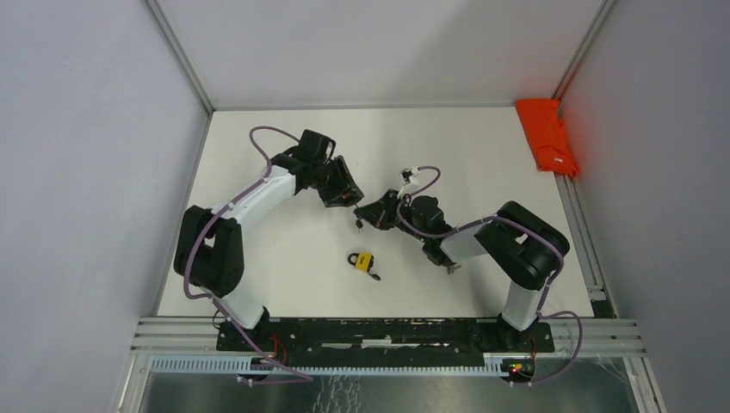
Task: Unlock with the key
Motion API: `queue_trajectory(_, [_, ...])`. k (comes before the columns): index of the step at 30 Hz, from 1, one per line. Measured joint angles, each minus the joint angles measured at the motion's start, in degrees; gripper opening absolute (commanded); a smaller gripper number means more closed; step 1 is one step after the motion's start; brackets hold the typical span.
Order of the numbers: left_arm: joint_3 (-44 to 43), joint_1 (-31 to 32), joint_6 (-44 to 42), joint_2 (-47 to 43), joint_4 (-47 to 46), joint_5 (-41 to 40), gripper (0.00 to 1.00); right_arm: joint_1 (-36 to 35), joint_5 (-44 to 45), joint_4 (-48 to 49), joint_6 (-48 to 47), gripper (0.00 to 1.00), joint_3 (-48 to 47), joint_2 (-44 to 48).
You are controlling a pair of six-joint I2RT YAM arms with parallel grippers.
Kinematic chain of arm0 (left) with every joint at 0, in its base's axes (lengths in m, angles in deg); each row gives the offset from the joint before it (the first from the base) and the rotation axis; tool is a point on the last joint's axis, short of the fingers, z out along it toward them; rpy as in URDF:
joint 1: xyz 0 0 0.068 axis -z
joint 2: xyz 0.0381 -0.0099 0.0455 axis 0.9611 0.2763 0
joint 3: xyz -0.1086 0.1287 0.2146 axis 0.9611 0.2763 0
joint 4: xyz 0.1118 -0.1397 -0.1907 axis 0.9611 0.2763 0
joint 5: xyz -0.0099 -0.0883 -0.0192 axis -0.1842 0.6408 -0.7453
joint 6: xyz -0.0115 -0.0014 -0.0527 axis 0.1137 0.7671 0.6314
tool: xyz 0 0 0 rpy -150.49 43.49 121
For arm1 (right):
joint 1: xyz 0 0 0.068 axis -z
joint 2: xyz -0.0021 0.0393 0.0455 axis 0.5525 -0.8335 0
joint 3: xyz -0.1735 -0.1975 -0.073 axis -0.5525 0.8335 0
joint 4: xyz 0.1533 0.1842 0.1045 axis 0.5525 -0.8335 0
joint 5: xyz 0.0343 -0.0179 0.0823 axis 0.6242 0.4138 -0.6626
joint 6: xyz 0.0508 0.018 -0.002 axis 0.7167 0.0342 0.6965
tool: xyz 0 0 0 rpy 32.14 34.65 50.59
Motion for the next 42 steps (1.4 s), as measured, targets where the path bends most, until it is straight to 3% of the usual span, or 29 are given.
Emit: queue_trajectory(42, [6.4, 4.3, 3.2, -4.6, -9.0, -12.7, 0.02, 0.9, 0.5, -2.3, 2.0, 0.00, -2.5, -1.3])
